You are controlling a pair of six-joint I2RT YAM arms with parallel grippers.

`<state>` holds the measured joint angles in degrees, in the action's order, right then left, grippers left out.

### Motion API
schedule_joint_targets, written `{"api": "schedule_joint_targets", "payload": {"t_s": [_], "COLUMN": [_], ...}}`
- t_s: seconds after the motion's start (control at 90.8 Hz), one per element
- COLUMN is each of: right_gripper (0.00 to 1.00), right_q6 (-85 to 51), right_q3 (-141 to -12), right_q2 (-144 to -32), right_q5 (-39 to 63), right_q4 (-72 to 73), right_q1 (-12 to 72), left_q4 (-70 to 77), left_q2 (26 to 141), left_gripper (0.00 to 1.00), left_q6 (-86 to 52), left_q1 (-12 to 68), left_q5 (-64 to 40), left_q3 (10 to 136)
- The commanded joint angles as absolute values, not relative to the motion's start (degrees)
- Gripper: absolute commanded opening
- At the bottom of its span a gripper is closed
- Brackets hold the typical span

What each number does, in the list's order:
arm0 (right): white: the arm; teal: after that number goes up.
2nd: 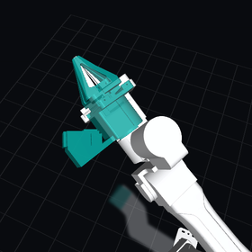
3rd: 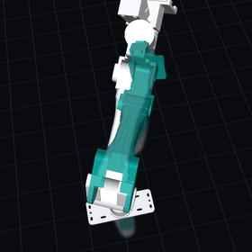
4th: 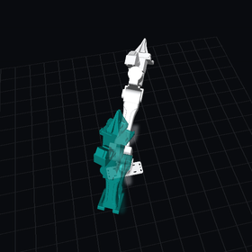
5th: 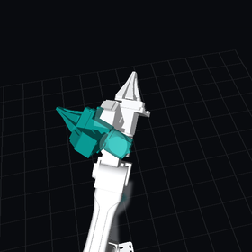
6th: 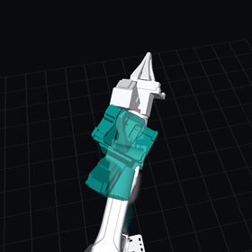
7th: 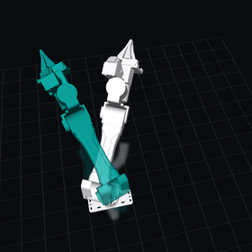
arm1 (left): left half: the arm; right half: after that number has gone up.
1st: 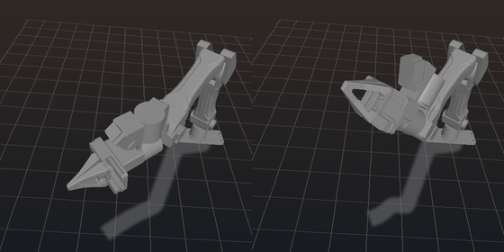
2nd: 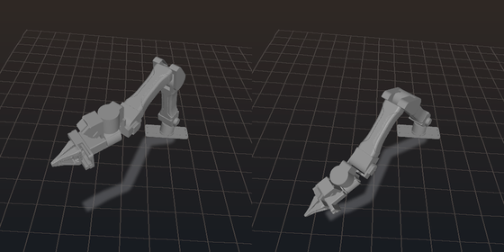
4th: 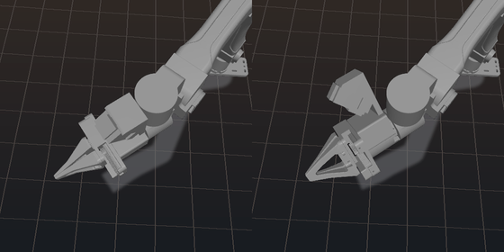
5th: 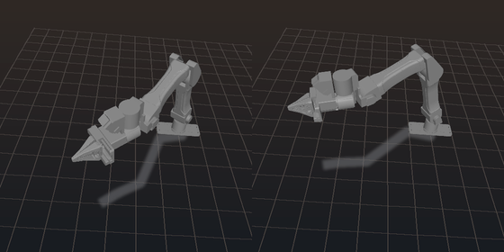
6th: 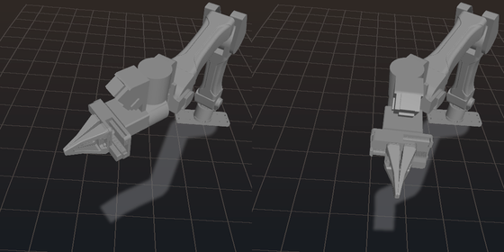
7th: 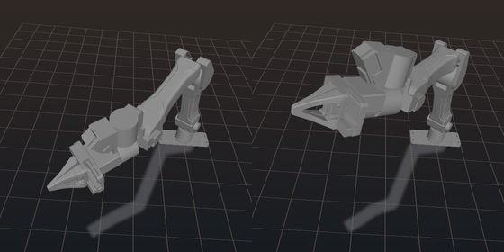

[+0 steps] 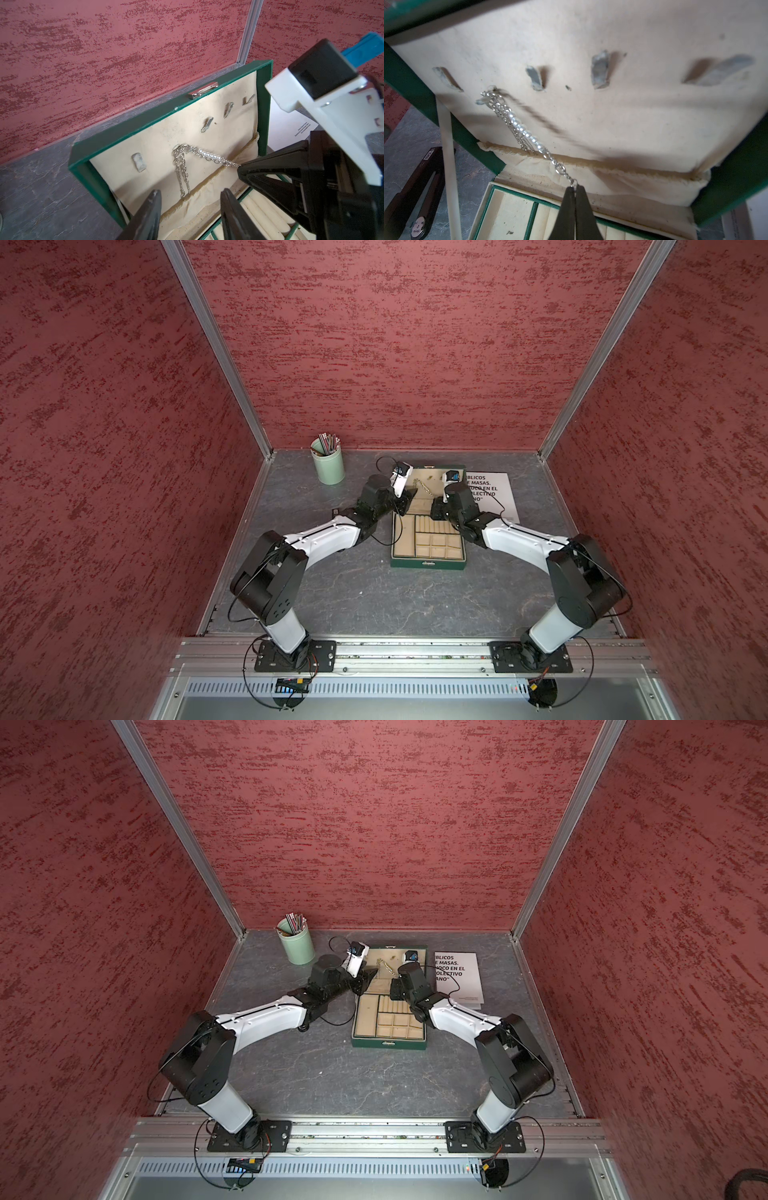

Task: Put jewelry chain into jewelry box
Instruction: Hang the necklace on the jewelry box clasp.

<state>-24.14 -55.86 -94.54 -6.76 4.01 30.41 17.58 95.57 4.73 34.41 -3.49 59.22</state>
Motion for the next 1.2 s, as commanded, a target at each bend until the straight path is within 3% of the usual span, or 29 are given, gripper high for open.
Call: {"api": "schedule_joint_targets", "payload": {"t_s": [0.0,0.606,0.826,1.19], "right_gripper": [0.0,0.0,0.19,0.33], "right_q6": [-25.4,-27.7,-27.5,-26.5], "right_q3": [-55.3,-56.6,-56.9,-57.3], "right_q2": [-95.7,-98.3,-97.8,-94.1], "right_q5": [-5.1,-2.9,-2.3,-2.6], "right_q4": [4.1,4.1,3.0,0.8], "right_q1": [30.0,30.0,30.0,30.0], "left_q4": [18.4,18.6,18.9,18.6], "left_q2": [94.8,94.4,94.0,92.2], "left_gripper": [0.49,0.5,0.5,0.51], "left_q6": [4.1,4.2,4.3,4.3], "left_q1": [34.7,34.8,34.8,35.1], "left_q5": [-2.3,-1.3,-1.0,-0.5], "left_q3": [58.8,58.5,58.3,58.3]}}
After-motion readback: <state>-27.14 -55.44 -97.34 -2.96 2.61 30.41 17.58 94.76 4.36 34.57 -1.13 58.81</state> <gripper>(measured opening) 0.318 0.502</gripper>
